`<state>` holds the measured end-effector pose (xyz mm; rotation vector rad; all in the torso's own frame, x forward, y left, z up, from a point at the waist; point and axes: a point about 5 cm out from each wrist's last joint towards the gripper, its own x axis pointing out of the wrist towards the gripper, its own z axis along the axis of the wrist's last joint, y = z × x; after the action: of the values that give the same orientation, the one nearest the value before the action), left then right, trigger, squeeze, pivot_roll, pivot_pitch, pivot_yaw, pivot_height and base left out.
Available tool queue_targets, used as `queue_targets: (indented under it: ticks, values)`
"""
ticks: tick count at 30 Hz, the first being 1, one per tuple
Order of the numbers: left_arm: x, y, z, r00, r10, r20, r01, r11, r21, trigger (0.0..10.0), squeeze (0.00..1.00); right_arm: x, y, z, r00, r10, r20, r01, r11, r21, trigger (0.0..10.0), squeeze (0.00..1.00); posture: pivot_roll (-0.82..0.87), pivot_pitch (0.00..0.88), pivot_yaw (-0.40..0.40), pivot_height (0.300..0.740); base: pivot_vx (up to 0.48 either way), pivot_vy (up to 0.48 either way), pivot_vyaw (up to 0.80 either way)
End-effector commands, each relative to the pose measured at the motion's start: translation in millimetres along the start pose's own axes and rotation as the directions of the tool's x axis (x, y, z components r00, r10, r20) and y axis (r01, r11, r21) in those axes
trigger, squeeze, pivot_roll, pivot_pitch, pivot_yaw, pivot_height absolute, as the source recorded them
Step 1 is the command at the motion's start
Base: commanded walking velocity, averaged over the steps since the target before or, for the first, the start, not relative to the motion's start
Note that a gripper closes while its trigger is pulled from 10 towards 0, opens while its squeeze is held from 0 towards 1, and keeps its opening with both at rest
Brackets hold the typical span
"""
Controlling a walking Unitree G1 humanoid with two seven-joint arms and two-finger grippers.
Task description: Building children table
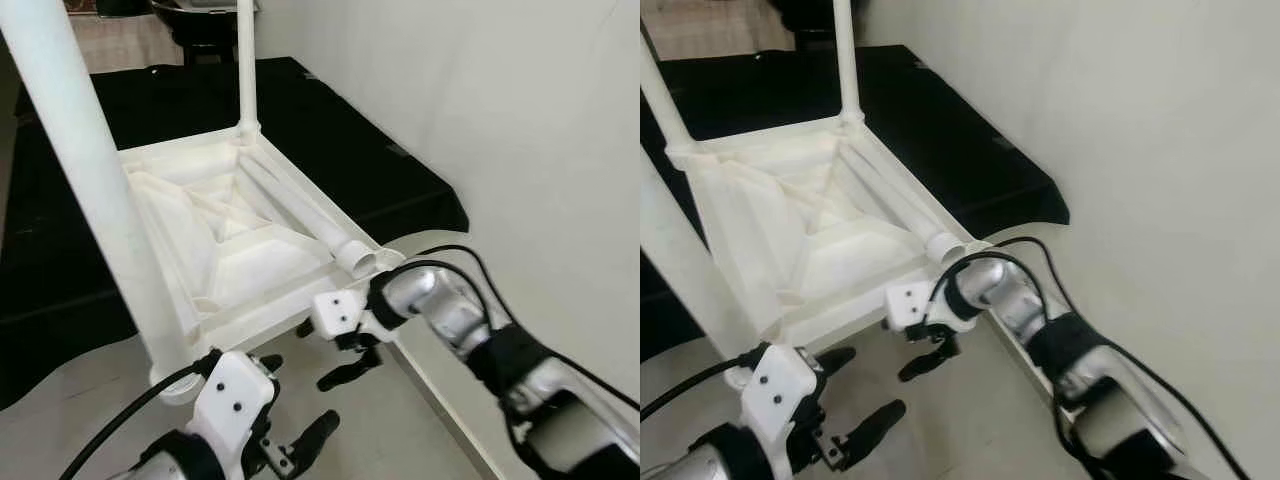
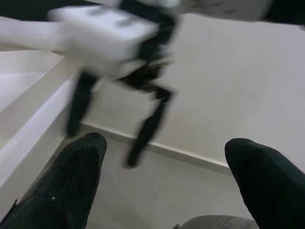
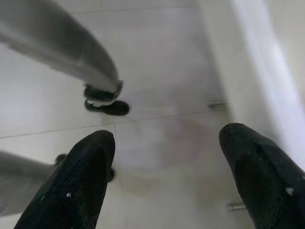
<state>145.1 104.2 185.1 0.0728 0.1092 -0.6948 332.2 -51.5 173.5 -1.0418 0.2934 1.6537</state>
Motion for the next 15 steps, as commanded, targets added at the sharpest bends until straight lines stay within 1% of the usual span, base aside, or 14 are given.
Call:
queue_targets:
  ticks: [1,2,4,6,7,8,9,11,12,13,14,15]
  values:
    - [-2.5,-2.3,-0.6,1.000,0.020,-0.012,-0.020,1.000,0.002,10.0,0.00,10.6,-9.5,6.5,0.999,-0.030,-0.025,0.029,0.999,-0.036,10.0,0.00,-0.02,0.209,-0.125,0.740,0.000,0.000,0.00]
    - [-2.5,-2.3,-0.6,1.000,0.020,-0.012,-0.020,1.000,0.002,10.0,0.00,10.6,-9.5,6.5,0.999,-0.030,-0.025,0.029,0.999,-0.036,10.0,0.00,-0.02,0.209,-0.125,0.740,0.000,0.000,0.00]
    - [-4.1,2.2,1.3,0.997,0.076,0.008,-0.076,0.997,0.012,10.0,0.00,20.5,-23.5,16.9,0.994,-0.103,-0.039,0.101,0.994,-0.050,10.0,0.00,0.00,0.232,-0.138,0.740,0.000,0.000,0.00]
    - [-4.1,2.2,1.3,0.997,0.076,0.008,-0.076,0.997,0.012,10.0,0.00,20.5,-23.5,16.9,0.994,-0.103,-0.039,0.101,0.994,-0.050,10.0,0.00,0.00,0.232,-0.138,0.740,0.000,0.000,0.00]
    - [-5.0,4.3,1.8,0.995,0.096,0.014,-0.096,0.995,0.016,10.0,0.00,23.0,-27.1,20.2,0.991,-0.123,-0.043,0.121,0.991,-0.053,10.0,0.00,0.00,0.232,-0.138,0.740,0.000,0.000,0.00]
    - [-7.5,7.7,2.3,0.992,0.121,0.021,-0.121,0.992,0.023,10.0,0.00,25.3,-35.3,27.6,0.983,-0.179,-0.043,0.176,0.983,-0.058,10.0,0.00,0.02,0.252,-0.148,0.740,0.000,0.000,0.00]
    - [-7.5,7.7,2.3,0.992,0.121,0.021,-0.121,0.992,0.023,10.0,0.00,25.3,-35.3,27.6,0.983,-0.179,-0.043,0.176,0.983,-0.058,10.0,0.00,0.02,0.252,-0.148,0.740,0.000,0.000,0.00]
    - [-11.0,11.1,2.7,0.988,0.149,0.031,-0.150,0.988,0.035,10.0,0.00,26.7,-45.7,39.7,0.970,-0.241,-0.033,0.238,0.968,-0.076,10.0,0.00,0.03,0.264,-0.155,0.740,0.000,0.000,0.00]
    - [-11.0,11.1,2.7,0.988,0.149,0.031,-0.150,0.988,0.035,10.0,0.00,26.7,-45.7,39.7,0.970,-0.241,-0.033,0.238,0.968,-0.076,10.0,0.00,0.03,0.264,-0.155,0.740,0.000,0.000,0.00]
    - [-12.0,12.7,3.7,0.985,0.166,0.042,-0.168,0.985,0.041,10.0,0.00,25.8,-53.1,48.3,0.953,-0.303,-0.013,0.301,0.950,-0.081,10.0,0.00,0.03,0.275,-0.161,0.740,0.000,0.000,0.00]
    - [-12.4,13.2,4.2,0.983,0.175,0.049,-0.178,0.983,0.043,10.0,0.00,24.7,-57.3,53.3,0.941,-0.339,0.001,0.338,0.938,-0.082,10.0,0.00,0.04,0.278,-0.164,0.740,0.000,0.000,0.00]
    - [-12.4,13.2,4.2,0.983,0.175,0.049,-0.178,0.983,0.043,10.0,0.00,24.7,-57.3,53.3,0.941,-0.339,0.001,0.338,0.938,-0.082,10.0,0.00,0.04,0.278,-0.164,0.740,0.000,0.000,0.00]
